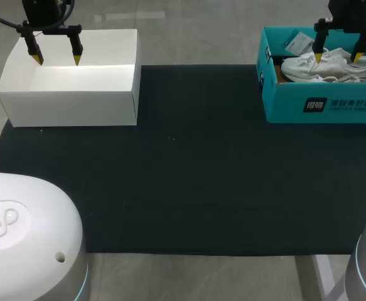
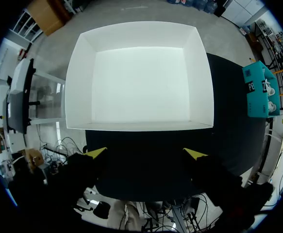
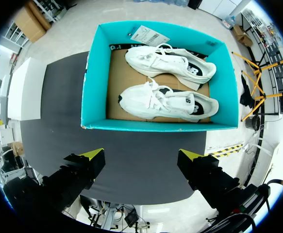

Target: Take the shoe out of the shoebox, open the shoe tongue, remove and reinsert the insole, then place the shoe into the shoebox

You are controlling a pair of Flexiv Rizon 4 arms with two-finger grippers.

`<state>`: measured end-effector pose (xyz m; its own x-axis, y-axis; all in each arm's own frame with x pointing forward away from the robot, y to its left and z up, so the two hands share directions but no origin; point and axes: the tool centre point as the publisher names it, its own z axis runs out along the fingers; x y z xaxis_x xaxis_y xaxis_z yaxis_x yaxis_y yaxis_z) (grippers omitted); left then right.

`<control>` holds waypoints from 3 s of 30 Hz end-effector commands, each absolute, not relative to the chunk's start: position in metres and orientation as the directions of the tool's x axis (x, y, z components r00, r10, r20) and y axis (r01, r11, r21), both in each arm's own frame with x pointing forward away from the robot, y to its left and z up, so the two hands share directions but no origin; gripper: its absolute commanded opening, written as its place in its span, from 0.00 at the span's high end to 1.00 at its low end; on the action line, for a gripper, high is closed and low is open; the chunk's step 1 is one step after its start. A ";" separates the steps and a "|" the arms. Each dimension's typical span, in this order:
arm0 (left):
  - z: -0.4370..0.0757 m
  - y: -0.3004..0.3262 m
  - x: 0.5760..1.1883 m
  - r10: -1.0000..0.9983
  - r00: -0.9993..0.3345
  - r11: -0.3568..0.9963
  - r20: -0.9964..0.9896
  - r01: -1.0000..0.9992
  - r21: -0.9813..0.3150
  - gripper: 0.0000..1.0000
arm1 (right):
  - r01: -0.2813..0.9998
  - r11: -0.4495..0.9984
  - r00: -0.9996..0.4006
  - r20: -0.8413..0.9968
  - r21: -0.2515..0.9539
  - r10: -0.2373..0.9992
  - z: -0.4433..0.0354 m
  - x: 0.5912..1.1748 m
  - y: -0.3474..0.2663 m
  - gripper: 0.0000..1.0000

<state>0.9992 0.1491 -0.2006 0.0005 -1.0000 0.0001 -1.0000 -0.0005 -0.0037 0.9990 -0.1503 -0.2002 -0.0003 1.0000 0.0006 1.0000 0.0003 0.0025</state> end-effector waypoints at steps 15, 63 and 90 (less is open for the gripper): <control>-0.200 0.149 0.999 -1.000 0.000 0.000 0.000 -1.000 -0.003 0.00 | 0.980 -0.150 0.160 -0.068 0.130 0.985 -0.235 1.036 -0.246 0.00; -0.200 0.149 0.999 -1.000 0.000 0.000 0.000 -1.000 -0.003 0.00 | 0.986 -0.167 0.167 -0.118 0.006 0.979 -0.366 1.080 -0.355 0.30; -0.200 0.149 0.999 -1.000 0.000 0.000 0.000 -1.000 -0.003 0.00 | 0.975 -0.220 0.220 -0.168 0.017 0.961 -0.345 1.068 -0.370 1.00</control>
<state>0.9991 0.1491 -0.2006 0.0005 -1.0000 0.0000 -1.0000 -0.0005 -0.0039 1.0777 -0.3723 -0.3607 0.2190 0.9616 -0.1654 0.9752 -0.2214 0.0045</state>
